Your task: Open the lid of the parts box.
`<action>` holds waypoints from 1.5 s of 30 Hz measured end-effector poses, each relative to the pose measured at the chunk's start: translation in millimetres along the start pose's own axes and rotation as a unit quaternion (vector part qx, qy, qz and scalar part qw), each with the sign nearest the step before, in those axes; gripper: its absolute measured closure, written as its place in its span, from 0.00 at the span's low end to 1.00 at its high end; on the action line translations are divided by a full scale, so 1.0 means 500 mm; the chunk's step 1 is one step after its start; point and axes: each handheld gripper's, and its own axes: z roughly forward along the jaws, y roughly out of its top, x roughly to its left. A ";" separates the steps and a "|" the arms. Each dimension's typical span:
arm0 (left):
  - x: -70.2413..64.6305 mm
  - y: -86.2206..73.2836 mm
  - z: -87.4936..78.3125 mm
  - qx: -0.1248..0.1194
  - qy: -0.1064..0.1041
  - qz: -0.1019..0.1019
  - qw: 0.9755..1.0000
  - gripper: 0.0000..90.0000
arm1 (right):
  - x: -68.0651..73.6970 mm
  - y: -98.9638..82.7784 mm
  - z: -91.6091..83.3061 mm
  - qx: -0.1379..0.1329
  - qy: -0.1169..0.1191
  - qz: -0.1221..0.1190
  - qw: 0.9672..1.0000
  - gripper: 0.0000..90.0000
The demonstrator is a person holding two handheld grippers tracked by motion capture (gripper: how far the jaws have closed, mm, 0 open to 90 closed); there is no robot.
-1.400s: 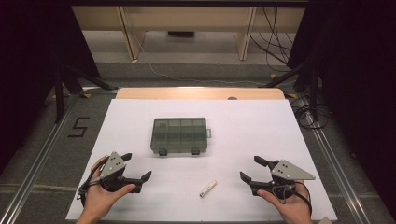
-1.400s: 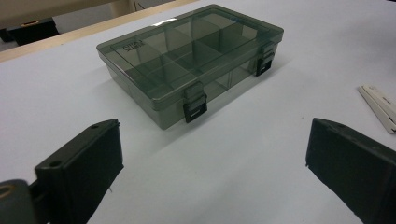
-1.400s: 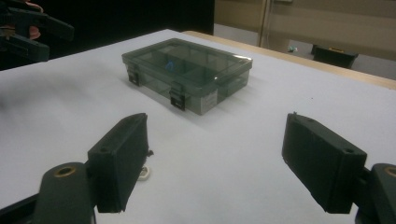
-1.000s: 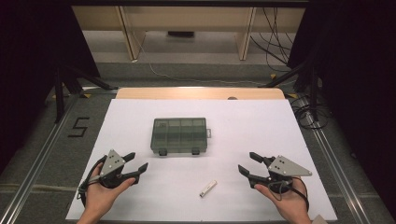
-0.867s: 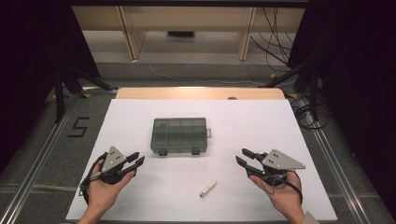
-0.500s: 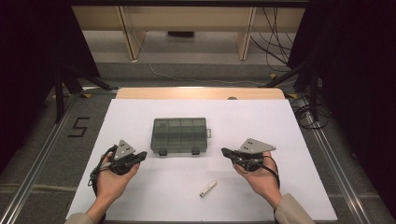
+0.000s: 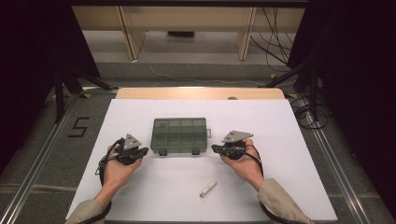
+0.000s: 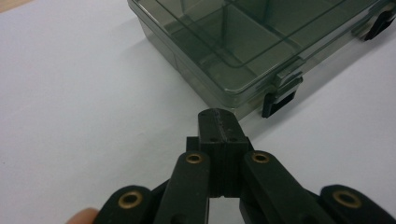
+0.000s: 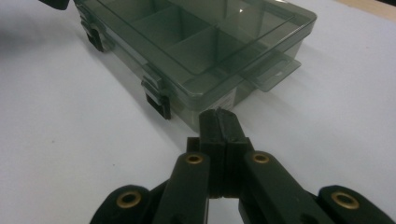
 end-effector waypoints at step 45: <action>-0.002 0.006 0.015 0.003 -0.010 0.059 0.998 1.00 | 0.016 0.007 0.034 0.024 0.004 -0.024 0.999 1.00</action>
